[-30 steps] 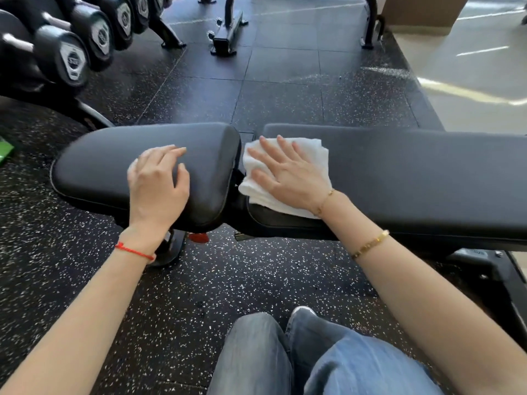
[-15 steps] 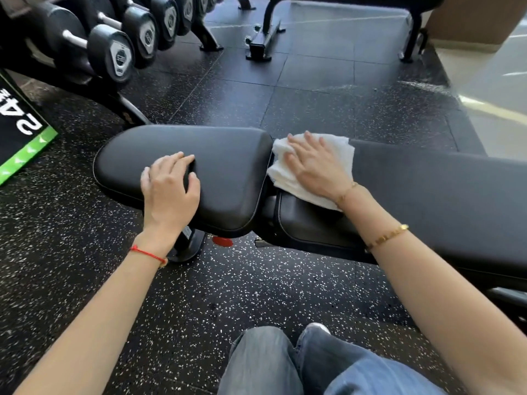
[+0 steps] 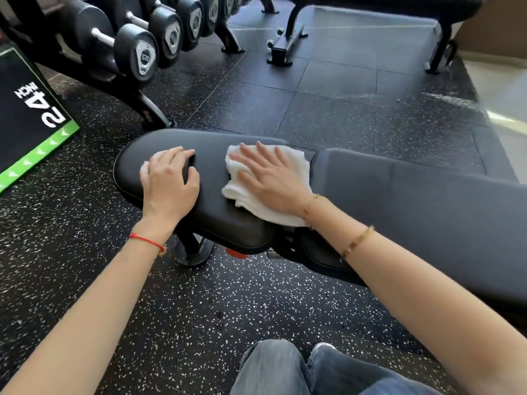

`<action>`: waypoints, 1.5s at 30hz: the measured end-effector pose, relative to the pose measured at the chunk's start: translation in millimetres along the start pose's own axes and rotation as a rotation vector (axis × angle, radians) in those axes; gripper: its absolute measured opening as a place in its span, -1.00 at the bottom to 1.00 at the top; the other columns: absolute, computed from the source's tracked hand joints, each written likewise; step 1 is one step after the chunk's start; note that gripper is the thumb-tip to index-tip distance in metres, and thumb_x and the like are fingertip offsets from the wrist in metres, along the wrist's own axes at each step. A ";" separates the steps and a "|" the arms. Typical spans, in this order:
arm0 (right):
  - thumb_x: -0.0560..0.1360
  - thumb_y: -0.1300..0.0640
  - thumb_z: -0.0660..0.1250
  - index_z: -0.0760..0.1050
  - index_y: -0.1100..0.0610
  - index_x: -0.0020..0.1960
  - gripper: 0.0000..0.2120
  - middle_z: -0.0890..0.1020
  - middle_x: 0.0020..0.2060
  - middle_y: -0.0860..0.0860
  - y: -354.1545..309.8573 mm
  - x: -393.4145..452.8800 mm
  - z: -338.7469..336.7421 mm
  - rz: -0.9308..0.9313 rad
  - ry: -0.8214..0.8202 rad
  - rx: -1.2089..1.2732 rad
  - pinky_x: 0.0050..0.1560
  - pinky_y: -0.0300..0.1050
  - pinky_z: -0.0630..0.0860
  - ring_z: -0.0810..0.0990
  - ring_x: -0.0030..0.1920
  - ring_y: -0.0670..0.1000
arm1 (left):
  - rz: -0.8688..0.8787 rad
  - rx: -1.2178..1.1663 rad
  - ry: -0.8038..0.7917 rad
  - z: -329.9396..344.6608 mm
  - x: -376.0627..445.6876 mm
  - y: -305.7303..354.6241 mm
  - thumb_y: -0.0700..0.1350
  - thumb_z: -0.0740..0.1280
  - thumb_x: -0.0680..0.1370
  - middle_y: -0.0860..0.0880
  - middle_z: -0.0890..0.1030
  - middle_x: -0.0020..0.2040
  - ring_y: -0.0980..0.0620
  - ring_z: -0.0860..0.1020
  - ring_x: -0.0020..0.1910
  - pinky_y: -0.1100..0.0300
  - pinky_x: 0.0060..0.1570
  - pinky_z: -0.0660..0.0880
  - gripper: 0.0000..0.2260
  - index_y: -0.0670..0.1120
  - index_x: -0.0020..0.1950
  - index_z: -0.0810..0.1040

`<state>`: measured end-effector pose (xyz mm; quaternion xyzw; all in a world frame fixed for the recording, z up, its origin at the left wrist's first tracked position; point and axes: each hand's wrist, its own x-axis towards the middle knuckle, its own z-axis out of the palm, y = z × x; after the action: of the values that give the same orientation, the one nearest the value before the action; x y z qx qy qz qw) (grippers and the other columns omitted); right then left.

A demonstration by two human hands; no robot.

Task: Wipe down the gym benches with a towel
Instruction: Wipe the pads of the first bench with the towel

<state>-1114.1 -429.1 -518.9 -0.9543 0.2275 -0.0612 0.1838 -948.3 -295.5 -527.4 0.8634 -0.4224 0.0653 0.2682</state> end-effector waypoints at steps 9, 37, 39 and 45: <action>0.65 -0.21 -0.12 -0.05 -0.19 0.59 -0.48 0.00 0.60 -0.16 -3.5 9.6 3.7 -0.025 0.020 -0.145 0.55 0.04 -0.28 -0.13 0.60 -0.02 | -0.011 0.014 0.041 2.4 -2.4 2.1 -0.11 0.25 0.58 -0.01 0.49 0.40 -0.07 0.36 0.42 -0.13 0.47 0.15 -0.66 -0.03 0.35 0.52; 0.69 -0.05 0.05 0.35 -0.06 0.44 -0.65 0.58 0.26 -0.09 -49.3 -119.6 -21.8 0.100 0.295 0.793 0.39 0.01 0.40 0.50 0.31 -0.09 | 0.139 -0.219 -0.051 -22.8 -33.9 44.5 -0.17 0.22 0.60 -0.05 0.56 0.32 -0.07 0.45 0.36 -0.17 0.42 0.26 -0.71 -0.08 0.30 0.55; 0.69 -0.06 0.06 0.42 -0.06 0.37 -0.68 0.63 0.10 -0.13 -45.8 -133.3 -42.2 0.139 0.442 0.975 0.19 -0.12 0.53 0.58 0.11 -0.16 | 0.202 -0.244 -0.062 -26.4 -40.7 60.4 -0.18 0.23 0.60 -0.07 0.58 0.29 -0.09 0.48 0.33 -0.14 0.41 0.30 -0.72 -0.10 0.29 0.56; 0.64 -0.20 0.09 0.46 -0.14 0.23 -0.72 0.58 -0.11 -0.15 -13.7 -181.3 -100.8 0.125 0.753 0.868 -0.09 -0.16 0.52 0.52 -0.12 -0.14 | 0.355 -0.257 -0.093 -27.1 -58.4 111.5 -0.14 0.23 0.61 -0.02 0.57 0.29 -0.03 0.48 0.33 -0.13 0.42 0.29 -0.71 -0.08 0.31 0.55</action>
<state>-1289.9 -367.5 -426.5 -0.6889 0.2872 -0.4732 0.4680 -1067.5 -296.6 -478.8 0.7365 -0.5843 0.0174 0.3403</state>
